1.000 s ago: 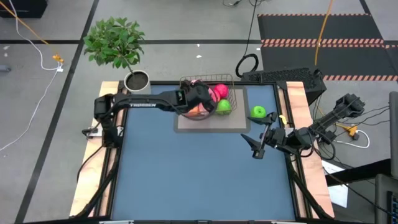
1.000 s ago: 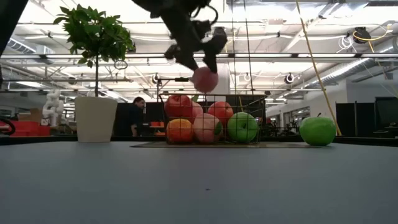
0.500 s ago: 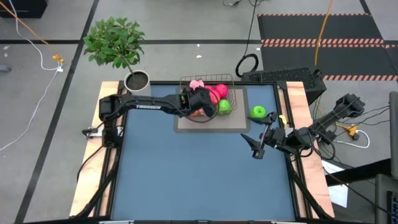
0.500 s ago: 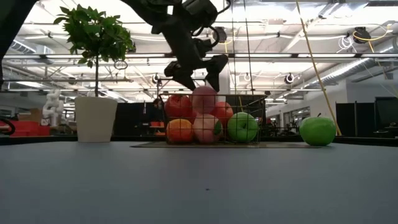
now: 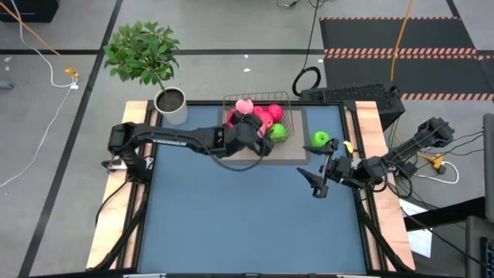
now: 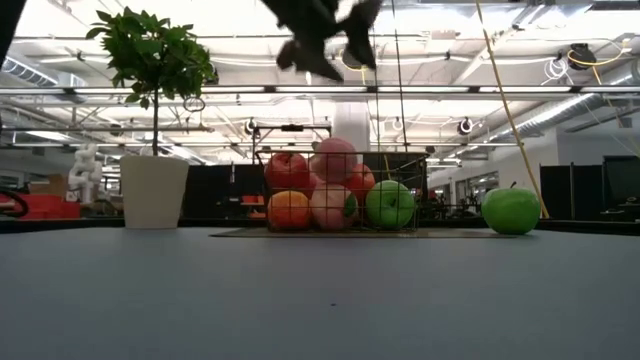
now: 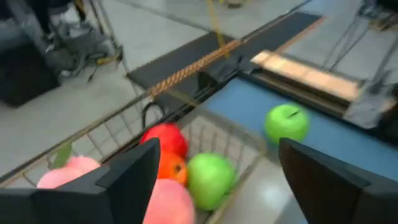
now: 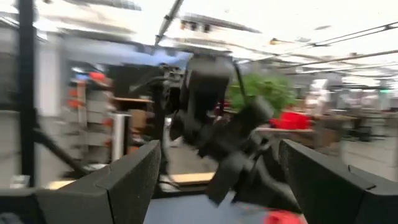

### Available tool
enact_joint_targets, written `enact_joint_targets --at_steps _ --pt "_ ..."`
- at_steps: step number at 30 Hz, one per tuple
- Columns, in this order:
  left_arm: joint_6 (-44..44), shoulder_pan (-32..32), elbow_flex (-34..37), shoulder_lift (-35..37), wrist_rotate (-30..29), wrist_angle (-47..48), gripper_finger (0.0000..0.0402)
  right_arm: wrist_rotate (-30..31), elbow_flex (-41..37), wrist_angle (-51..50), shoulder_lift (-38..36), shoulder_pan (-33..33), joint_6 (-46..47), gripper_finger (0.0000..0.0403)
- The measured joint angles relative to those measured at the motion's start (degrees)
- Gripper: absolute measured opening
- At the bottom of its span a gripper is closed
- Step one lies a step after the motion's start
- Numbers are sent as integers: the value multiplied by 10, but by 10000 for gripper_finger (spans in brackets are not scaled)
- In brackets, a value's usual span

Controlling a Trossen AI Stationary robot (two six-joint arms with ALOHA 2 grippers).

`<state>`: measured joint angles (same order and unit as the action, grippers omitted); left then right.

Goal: Build produce basket
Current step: Put the green apple into the wire basket

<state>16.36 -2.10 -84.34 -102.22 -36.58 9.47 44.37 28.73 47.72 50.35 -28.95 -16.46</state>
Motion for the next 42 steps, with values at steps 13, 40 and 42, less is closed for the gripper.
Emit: enact_joint_targets --at_steps 13,40,42 --pt "27 188 0 85 -196 173 207 -132 0 1 61 81 134 320" --pt "138 226 423 345 -175 52 145 -116 0 -176 135 127 371 320" --pt "30 222 464 350 -79 -64 145 -114 13 -263 129 129 413 320"
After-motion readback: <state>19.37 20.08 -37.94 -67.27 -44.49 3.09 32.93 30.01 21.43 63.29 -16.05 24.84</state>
